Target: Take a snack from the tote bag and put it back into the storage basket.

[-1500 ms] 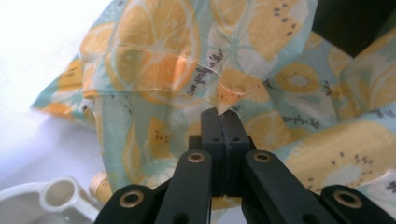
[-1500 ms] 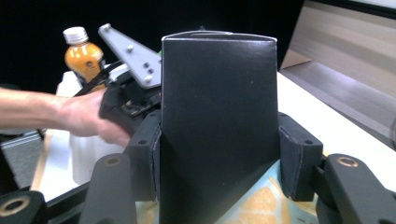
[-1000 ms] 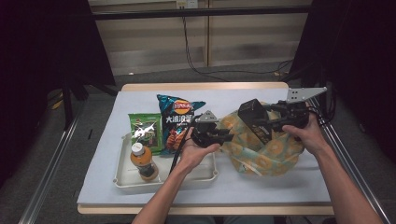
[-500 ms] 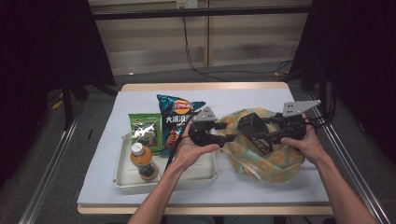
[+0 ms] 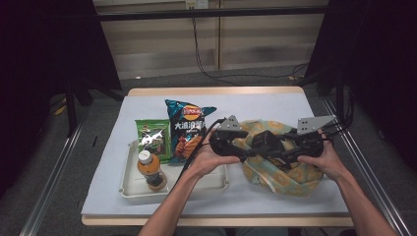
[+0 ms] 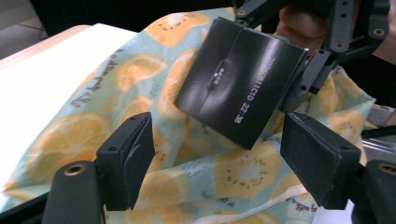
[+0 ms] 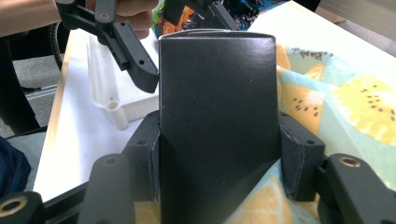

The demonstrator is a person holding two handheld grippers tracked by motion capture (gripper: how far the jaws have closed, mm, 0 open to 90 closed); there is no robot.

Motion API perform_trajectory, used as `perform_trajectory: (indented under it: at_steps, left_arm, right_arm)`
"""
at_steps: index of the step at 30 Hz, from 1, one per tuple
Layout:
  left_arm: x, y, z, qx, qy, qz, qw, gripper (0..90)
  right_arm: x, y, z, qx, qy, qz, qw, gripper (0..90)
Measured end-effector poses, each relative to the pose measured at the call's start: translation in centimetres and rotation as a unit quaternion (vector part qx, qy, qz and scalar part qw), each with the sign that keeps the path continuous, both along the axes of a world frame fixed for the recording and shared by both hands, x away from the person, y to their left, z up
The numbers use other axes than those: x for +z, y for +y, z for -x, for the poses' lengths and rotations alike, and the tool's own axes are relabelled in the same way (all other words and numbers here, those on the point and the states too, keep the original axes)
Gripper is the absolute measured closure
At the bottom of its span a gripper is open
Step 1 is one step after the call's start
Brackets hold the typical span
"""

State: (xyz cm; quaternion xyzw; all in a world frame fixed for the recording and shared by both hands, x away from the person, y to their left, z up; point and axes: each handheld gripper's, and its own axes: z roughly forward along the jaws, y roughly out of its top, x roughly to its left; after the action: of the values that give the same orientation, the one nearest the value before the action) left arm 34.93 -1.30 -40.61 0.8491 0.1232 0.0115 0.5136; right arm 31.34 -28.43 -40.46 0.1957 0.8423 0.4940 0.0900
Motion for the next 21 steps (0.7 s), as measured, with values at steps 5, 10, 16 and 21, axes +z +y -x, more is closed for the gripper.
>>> perform_trajectory:
  at_steps: [5, 10, 16, 21]
  left_arm:
    - [-0.2, -0.6, 0.0, -0.019, -0.003, -0.006, 0.9998, 23.0]
    - [-0.6, -0.9, 0.2, -0.033, -0.008, -0.017, 0.9993, 23.3]
    - [-0.8, -1.3, 0.3, -0.048, -0.012, -0.019, 0.9986, 25.3]
    - [-0.7, -1.5, 0.3, -0.050, -0.013, -0.019, 0.9985, 24.5]
  right_arm:
    - [-0.1, 0.0, 0.4, 0.013, 0.002, 0.002, 0.9999, 41.5]
    - [-0.1, -0.4, 0.4, 0.016, 0.014, -0.005, 0.9998, 39.6]
    - [-0.2, -0.5, 0.6, 0.023, 0.023, 0.006, 0.9995, 37.1]
    - [-0.7, -0.7, 1.0, 0.022, 0.026, 0.025, 0.9991, 34.5]
